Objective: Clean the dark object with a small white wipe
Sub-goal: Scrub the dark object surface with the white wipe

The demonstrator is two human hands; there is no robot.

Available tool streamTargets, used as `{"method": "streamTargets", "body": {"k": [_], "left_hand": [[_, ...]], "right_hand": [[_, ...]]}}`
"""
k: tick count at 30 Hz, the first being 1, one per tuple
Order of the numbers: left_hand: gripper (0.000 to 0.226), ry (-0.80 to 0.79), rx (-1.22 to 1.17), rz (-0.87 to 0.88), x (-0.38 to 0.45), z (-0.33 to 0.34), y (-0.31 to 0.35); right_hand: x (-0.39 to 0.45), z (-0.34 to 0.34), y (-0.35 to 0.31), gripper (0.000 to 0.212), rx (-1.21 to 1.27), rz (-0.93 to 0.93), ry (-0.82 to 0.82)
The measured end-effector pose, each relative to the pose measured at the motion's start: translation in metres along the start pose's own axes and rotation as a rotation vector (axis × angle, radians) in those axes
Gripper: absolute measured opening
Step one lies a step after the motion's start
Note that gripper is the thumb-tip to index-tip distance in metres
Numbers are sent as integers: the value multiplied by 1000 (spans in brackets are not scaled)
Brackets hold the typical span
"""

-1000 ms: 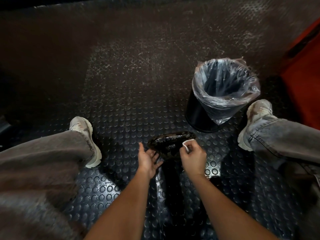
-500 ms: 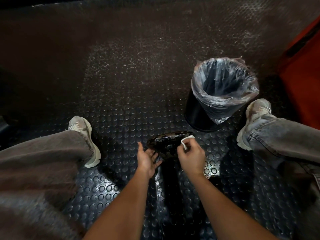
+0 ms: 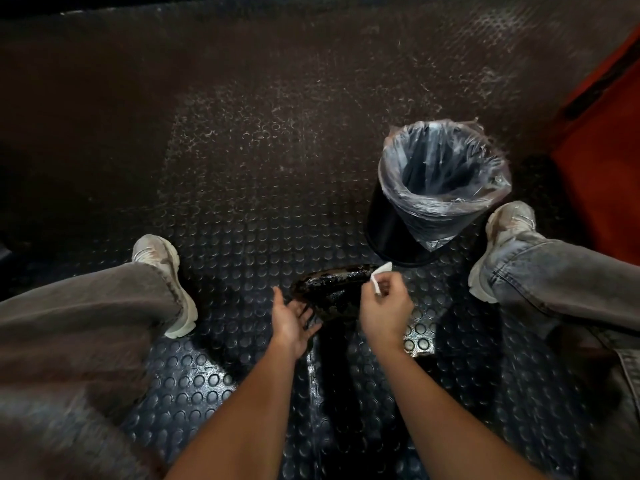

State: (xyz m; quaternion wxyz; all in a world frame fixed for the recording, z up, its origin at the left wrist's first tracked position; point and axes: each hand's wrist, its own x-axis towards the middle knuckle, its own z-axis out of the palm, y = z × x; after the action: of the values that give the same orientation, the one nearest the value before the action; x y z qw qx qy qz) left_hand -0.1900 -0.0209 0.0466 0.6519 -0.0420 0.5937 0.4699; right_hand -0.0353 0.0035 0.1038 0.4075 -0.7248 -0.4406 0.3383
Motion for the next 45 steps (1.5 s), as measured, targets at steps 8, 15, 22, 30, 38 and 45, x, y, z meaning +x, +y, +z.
{"method": "streamTargets", "body": {"k": [8, 15, 22, 30, 38, 45], "left_hand": [[88, 13, -2, 0, -9, 4, 6], [87, 9, 6, 2, -13, 6, 8], [87, 24, 2, 3, -10, 7, 6], [89, 19, 13, 2, -8, 3, 6], [90, 24, 7, -3, -3, 2, 2], [88, 22, -9, -7, -4, 2, 3]], "right_hand": [[8, 5, 35, 8, -223, 103, -149], [20, -5, 24, 8, 6, 304, -37], [0, 0, 23, 9, -166, -189, -108], [20, -2, 42, 7, -34, 245, -36], [-4, -5, 9, 12, -106, -154, -99], [1, 1, 24, 9, -181, 21, -136]]}}
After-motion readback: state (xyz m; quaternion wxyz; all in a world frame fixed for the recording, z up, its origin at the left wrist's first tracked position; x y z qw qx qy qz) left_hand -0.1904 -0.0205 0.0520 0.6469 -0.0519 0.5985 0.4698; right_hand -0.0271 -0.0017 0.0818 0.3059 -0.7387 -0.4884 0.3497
